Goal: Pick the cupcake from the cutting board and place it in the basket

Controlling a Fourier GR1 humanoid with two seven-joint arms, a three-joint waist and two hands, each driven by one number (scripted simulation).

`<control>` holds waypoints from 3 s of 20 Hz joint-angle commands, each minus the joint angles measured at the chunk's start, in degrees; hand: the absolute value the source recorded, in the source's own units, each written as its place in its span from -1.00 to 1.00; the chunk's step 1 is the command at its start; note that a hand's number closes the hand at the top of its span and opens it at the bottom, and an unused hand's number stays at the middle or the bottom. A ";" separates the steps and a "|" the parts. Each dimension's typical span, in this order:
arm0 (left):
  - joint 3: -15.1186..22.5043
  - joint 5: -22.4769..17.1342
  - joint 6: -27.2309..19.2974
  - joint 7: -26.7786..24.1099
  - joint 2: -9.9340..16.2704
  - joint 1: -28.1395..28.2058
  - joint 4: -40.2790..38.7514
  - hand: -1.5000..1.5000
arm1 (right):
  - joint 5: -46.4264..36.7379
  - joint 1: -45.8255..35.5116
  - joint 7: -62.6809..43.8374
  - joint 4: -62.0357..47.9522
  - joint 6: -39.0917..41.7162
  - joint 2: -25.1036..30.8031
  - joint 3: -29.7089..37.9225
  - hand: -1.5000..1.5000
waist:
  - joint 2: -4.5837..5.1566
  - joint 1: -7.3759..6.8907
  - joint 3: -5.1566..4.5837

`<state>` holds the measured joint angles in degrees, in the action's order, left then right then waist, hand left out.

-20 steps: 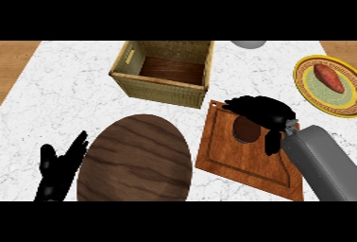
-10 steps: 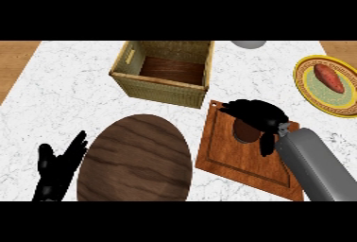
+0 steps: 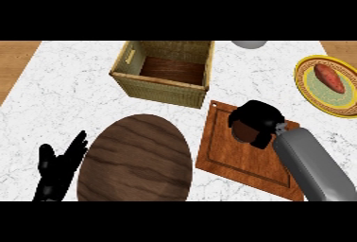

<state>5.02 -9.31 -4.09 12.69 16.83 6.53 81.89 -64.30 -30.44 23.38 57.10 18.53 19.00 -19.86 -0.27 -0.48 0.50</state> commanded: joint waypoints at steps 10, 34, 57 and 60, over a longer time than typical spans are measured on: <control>0.27 2.08 0.91 0.31 -2.23 1.62 -1.41 0.00 | -7.40 -5.07 -12.43 -2.26 -2.41 -12.40 -0.04 1.00 | 0.26 -0.41 -0.55; 4.87 3.60 3.53 4.84 -3.02 -6.25 -2.20 0.00 | 8.79 -34.72 -86.10 16.43 -34.75 -18.98 4.31 1.00 | -0.09 -10.28 -1.00; 2.92 3.98 1.35 5.64 -2.82 -2.72 1.06 0.00 | 6.71 -66.97 -101.28 -18.29 -41.11 -18.97 11.16 1.00 | 1.53 -6.09 -0.88; 2.11 4.29 1.04 4.78 -2.81 -3.18 -0.63 0.00 | 8.93 -66.18 -98.88 -21.26 -43.98 -18.97 11.14 1.00 | 1.59 -5.37 -0.86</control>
<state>7.00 -5.70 -2.33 18.00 15.01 3.86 83.80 -57.18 -95.69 -66.88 40.36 -19.11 0.58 -9.04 0.95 -6.65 0.04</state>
